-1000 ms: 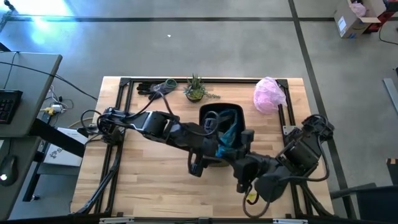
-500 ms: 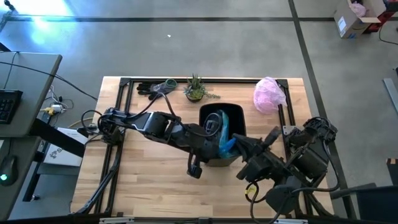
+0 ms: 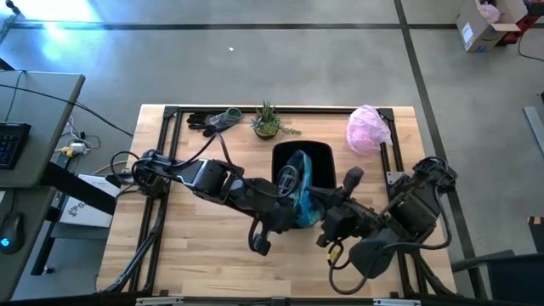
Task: Place trash/remove bag and relplace
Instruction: Remove the blue trash bag from the trash bin
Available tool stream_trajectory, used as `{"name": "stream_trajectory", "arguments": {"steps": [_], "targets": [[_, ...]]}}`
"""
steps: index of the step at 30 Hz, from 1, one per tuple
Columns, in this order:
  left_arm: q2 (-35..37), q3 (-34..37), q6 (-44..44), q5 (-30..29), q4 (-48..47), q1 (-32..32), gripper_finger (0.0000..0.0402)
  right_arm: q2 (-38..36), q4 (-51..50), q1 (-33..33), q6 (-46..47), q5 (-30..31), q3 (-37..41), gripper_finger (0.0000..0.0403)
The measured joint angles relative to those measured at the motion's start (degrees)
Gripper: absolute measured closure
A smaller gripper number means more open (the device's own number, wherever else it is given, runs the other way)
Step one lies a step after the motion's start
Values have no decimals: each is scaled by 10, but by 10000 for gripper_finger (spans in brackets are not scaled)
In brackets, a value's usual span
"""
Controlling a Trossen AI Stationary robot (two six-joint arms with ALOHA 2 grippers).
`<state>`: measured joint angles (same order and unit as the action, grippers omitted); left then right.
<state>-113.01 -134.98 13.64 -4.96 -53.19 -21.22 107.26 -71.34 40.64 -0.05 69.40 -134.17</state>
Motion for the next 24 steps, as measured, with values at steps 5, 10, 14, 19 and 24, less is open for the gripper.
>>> {"name": "stream_trajectory", "arguments": {"steps": [5,10,14,19,24], "targets": [[0,0,1,-1,0,-5,401,0,0,-9,0,-43,0,402],[0,0,9,-1,1,-6,401,0,2,-9,2,-53,0,379],[0,0,15,-1,6,-6,401,0,4,-8,14,-53,0,339],[0,0,15,-1,6,-6,401,0,4,-14,18,-85,0,309],[0,0,14,-20,-38,-7,401,0,2,-6,27,-85,0,306]]}}
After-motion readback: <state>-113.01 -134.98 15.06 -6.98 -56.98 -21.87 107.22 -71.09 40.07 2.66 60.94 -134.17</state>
